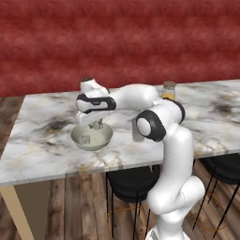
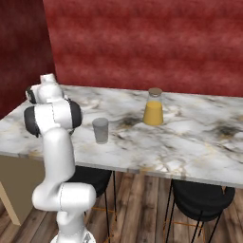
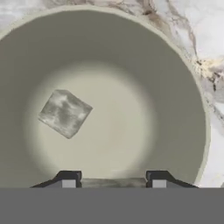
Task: There are two ice cubes in the ice bowl. Place both ice cubes in the glass cup.
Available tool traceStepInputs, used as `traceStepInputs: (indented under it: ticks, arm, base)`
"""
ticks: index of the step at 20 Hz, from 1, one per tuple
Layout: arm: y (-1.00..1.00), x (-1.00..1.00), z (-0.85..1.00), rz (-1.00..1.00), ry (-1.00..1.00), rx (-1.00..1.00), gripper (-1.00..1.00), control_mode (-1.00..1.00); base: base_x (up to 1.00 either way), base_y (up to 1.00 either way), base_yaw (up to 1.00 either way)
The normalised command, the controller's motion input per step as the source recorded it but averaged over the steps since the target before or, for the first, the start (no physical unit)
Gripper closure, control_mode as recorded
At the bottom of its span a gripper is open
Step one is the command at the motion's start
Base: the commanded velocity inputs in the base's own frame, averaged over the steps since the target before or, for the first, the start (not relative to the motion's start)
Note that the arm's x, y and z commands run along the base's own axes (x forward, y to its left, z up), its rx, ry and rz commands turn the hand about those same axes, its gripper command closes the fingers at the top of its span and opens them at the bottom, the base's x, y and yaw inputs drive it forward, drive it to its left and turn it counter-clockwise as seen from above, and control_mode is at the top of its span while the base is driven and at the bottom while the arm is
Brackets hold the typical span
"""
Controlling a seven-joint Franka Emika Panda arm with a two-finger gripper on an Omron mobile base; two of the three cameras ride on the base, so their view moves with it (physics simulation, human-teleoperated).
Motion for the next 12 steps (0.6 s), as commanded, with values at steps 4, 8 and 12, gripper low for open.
traceStepInputs:
  ticks: [4, 8, 12]
  arm:
    - [-0.62, -0.57, 0.97, -0.2, 0.0, 0.07, 1.0, -1.0]
    - [-0.93, -0.5, 0.5, -0.19, 0.0, 0.01, 1.0, -1.0]
    - [-1.0, -0.35, 0.31, -0.23, 0.0, 0.0, 1.0, -1.0]
  base:
    - [0.0, 0.0, 0.0]
    - [0.0, 0.0, 0.0]
    - [0.0, 0.0, 0.0]
